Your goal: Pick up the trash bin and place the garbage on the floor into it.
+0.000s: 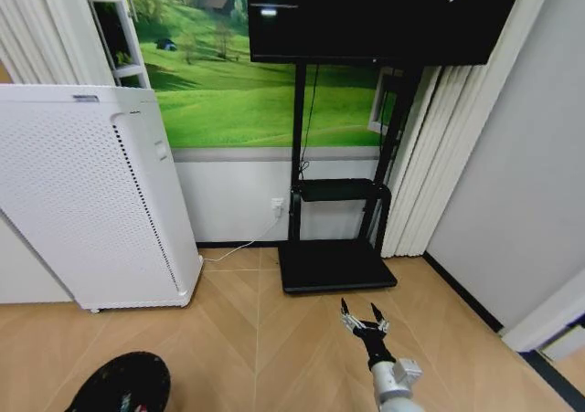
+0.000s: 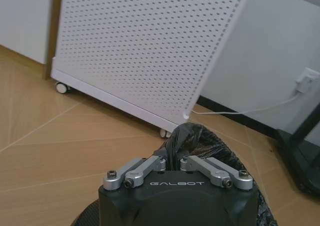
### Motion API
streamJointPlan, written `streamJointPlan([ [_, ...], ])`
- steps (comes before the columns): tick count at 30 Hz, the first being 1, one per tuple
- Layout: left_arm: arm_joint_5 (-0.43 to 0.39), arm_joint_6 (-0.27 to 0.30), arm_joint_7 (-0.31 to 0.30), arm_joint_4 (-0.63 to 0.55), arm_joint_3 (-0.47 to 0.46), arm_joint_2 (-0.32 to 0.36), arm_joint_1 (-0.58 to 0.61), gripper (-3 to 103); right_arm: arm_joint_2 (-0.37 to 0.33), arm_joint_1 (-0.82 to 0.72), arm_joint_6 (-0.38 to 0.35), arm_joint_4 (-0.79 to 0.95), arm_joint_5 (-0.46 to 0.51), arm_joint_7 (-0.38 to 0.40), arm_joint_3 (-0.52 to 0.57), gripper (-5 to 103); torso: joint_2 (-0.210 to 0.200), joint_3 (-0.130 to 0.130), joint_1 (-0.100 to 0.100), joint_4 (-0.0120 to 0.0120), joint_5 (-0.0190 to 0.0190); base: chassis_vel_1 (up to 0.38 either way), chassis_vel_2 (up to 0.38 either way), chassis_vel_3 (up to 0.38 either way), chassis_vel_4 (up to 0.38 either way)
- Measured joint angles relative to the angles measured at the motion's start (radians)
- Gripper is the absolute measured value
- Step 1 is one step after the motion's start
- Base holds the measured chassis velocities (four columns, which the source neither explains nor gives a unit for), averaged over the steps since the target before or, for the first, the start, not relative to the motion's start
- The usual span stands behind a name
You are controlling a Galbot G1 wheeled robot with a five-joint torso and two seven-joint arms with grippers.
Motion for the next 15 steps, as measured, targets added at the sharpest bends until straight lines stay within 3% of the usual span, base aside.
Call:
streamJointPlan([
  [3,0.027,-0.042,0.06,0.031,0.005,-0.013,0.014,7,-0.008,0.016,0.0,-0.006,0.0,-0.006,-0.011,100,0.0,0.0,0.0,0.0003,0.0,-0.066,-0.03,0.041,0.021],
  [5,0.026,-0.052,0.067,0.038,0.008,-0.021,0.019,7,-0.01,0.024,0.0,-0.009,0.0,-0.009,-0.017,100,0.0,0.0,0.0,0.0002,0.0003,-0.034,-0.009,0.013,0.008],
  [15,0.04,-0.087,0.04,0.079,0.028,-0.081,0.03,7,-0.017,0.037,0.005,-0.017,0.004,-0.033,-0.03,100,0.0,0.0,0.0,0.0,0.0,0.0,0.0,0.0,0.0],
])
